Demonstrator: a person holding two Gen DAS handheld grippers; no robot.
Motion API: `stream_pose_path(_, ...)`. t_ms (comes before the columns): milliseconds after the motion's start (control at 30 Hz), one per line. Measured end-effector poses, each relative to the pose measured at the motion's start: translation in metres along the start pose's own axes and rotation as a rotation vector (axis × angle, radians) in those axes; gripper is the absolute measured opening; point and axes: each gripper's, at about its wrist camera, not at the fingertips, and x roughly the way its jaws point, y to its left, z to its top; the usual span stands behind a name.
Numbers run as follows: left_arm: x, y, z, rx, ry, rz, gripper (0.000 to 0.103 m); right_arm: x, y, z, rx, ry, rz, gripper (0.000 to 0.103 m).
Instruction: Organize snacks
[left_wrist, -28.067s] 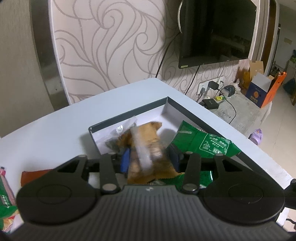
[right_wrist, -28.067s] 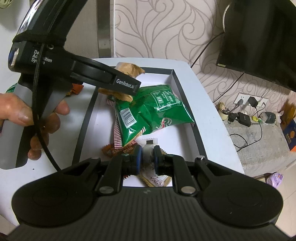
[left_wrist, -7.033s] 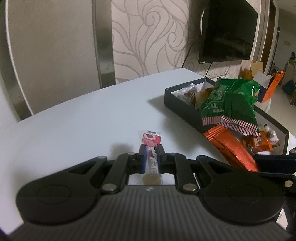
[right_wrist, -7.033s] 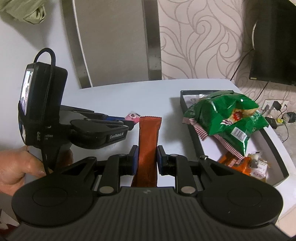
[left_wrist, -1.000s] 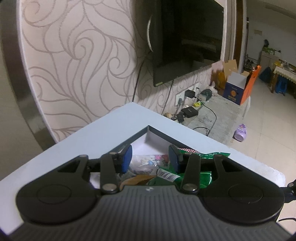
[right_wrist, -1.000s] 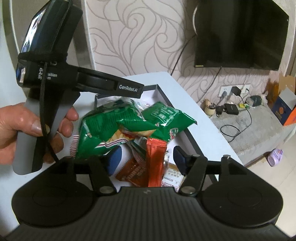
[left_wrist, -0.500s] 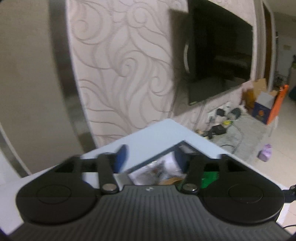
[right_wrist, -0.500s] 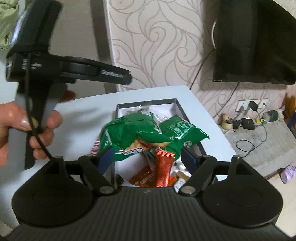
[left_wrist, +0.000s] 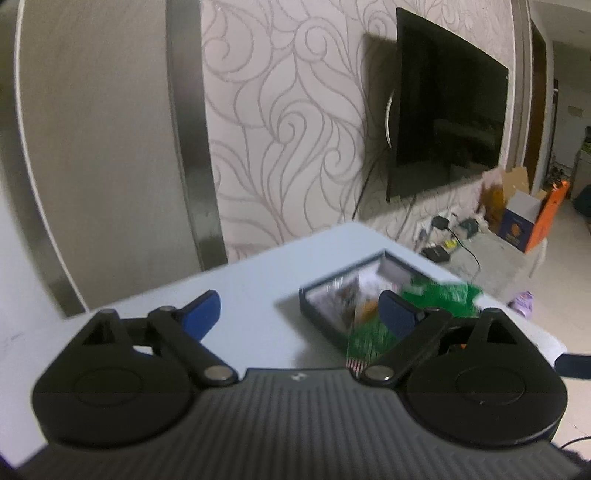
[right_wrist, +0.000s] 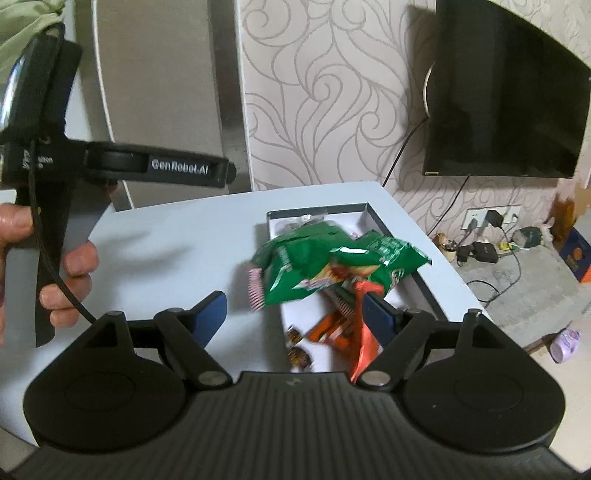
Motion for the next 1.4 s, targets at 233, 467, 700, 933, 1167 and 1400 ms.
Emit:
stream_pose_path(233, -0.046, 0.023, -0.041, 0.007, 0.049, -0.075, 0.094, -0.045, 0.056, -0.04, 0.057, 0.019, -0.038, 0.085)
stream_pose_path(467, -0.091, 0.035, -0.07, -0.065, -0.04, -0.047, 0.094, -0.063, 0.09, -0.069, 0.096, 0.087, -0.026, 0.085)
stream_pose_path(700, -0.093, 0.007, -0.081, 0.002, 0.021, 0.063, 0.094, -0.073, 0.09, -0.065, 0.055, 0.064, 0.004, 0.085)
stream_pose_path(933, -0.099, -0.017, -0.093, 0.005, 0.028, 0.005, 0.094, -0.08, 0.067, -0.067, 0.059, 0.056, -0.023, 0.087)
stream_pose_path(1167, -0.104, -0.027, -0.098, -0.012, 0.032, 0.018, 0.094, -0.078, 0.048, -0.072, 0.067, 0.067, -0.06, 0.087)
stream_pose_path(1400, -0.109, -0.027, -0.092, -0.001, 0.047, 0.046, 0.094, -0.081, 0.049, -0.074, 0.056, 0.067, -0.049, 0.088)
